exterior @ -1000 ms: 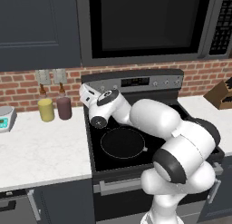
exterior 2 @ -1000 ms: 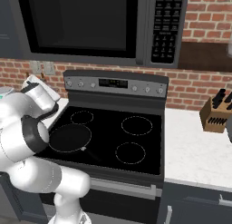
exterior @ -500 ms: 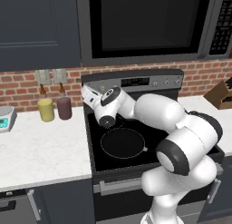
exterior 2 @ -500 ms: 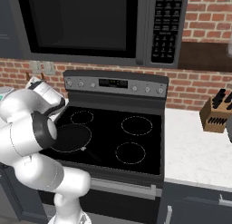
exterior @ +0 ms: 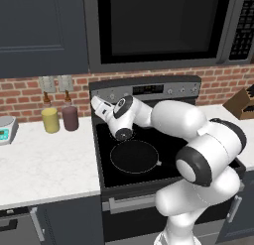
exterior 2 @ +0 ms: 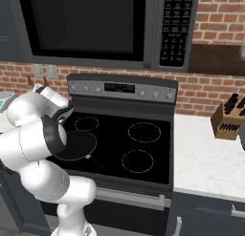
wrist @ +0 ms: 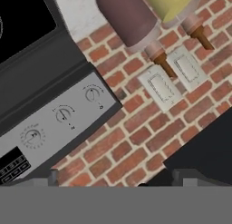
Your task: Turn off the front left burner of the stove.
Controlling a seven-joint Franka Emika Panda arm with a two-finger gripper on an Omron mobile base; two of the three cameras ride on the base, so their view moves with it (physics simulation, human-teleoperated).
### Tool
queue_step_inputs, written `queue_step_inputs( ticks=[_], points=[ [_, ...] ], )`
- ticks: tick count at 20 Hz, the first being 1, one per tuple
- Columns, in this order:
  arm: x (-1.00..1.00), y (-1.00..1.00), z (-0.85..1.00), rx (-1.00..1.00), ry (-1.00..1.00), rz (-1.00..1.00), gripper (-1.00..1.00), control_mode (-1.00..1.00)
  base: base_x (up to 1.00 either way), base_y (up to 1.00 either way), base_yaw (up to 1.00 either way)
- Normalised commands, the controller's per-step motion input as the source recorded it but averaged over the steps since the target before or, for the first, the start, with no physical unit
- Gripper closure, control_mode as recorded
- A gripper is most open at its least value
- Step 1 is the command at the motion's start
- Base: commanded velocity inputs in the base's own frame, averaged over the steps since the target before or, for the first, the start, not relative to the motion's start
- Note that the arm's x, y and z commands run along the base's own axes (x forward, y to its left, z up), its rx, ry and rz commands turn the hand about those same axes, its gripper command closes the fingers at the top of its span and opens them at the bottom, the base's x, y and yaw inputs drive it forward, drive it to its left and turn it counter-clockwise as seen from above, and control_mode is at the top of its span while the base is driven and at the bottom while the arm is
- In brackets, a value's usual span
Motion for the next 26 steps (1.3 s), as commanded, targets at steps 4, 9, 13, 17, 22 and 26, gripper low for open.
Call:
queue_step_inputs(
  ticks=[4, 9, 13, 17, 22, 26],
  points=[
    [0.04, 0.00, 0.00, 0.00, 0.00, -0.01, -1.00, -1.00, 0.00, 0.00, 0.00],
    [0.26, 0.00, 0.00, 0.00, 0.01, -0.06, -1.00, -1.00, 0.00, 0.00, 0.00],
    [0.29, 0.00, 0.00, 0.00, 0.02, -0.06, -1.00, -1.00, 0.00, 0.00, 0.00],
    [0.24, 0.00, -0.01, 0.00, 0.01, -0.05, -1.00, -1.00, 0.00, 0.00, 0.00],
    [0.15, 0.00, -0.13, 0.00, 0.00, 0.00, -1.00, -1.00, 0.00, 0.00, 0.00],
    [0.19, 0.00, -0.16, 0.00, 0.00, 0.00, -1.00, -1.00, 0.00, 0.00, 0.00]
  ],
)
